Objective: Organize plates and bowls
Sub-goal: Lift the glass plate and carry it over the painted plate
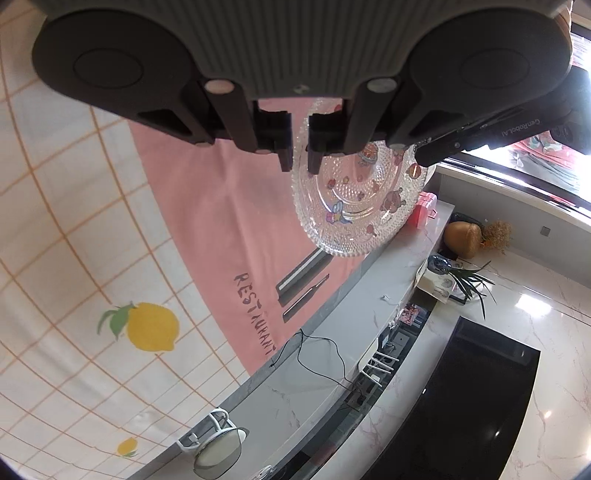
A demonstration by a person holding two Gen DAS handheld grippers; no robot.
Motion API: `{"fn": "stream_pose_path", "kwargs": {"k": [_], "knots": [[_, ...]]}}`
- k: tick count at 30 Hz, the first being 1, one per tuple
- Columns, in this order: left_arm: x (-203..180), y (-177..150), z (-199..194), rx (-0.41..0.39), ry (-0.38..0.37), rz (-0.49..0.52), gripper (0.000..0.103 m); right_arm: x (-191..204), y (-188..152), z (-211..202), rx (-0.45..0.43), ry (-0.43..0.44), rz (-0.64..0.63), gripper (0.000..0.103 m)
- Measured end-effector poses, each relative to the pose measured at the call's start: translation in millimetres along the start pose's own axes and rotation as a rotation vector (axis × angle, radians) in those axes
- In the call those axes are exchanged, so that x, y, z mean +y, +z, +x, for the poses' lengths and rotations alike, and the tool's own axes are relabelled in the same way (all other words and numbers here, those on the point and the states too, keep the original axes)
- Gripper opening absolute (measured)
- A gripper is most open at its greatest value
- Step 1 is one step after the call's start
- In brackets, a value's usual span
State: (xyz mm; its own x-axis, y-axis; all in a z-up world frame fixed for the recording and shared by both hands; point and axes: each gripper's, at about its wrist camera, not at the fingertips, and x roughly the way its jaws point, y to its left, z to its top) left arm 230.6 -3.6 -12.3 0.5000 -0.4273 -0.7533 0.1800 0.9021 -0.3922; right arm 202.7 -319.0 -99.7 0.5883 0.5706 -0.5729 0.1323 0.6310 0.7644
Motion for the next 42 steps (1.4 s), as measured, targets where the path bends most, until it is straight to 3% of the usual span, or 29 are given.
{"fn": "stream_pose_path", "kwargs": {"k": [13, 21, 30, 42], "knots": [[-73.2, -80.6, -6.8, 0.023, -0.045, -0.014, 0.016, -66.4, -46.4, -102.7, -0.047, -0.025, 0.069, 0.007], [-90.1, -133.7, -7.6, 0.015, -0.037, -0.063, 0.016, -97.8, -68.3, -139.0, -0.045, -0.064, 0.079, 0.007], [-69.2, -182.8, 1.3, -0.011, -0.015, -0.179, 0.016, -100.7, -84.9, -142.4, -0.030, -0.115, -0.002, 0.005], [-66.5, -196.3, 4.8, -0.061, 0.040, -0.157, 0.016, -91.8, -97.4, -131.2, -0.038, -0.147, -0.062, 0.005]]}}
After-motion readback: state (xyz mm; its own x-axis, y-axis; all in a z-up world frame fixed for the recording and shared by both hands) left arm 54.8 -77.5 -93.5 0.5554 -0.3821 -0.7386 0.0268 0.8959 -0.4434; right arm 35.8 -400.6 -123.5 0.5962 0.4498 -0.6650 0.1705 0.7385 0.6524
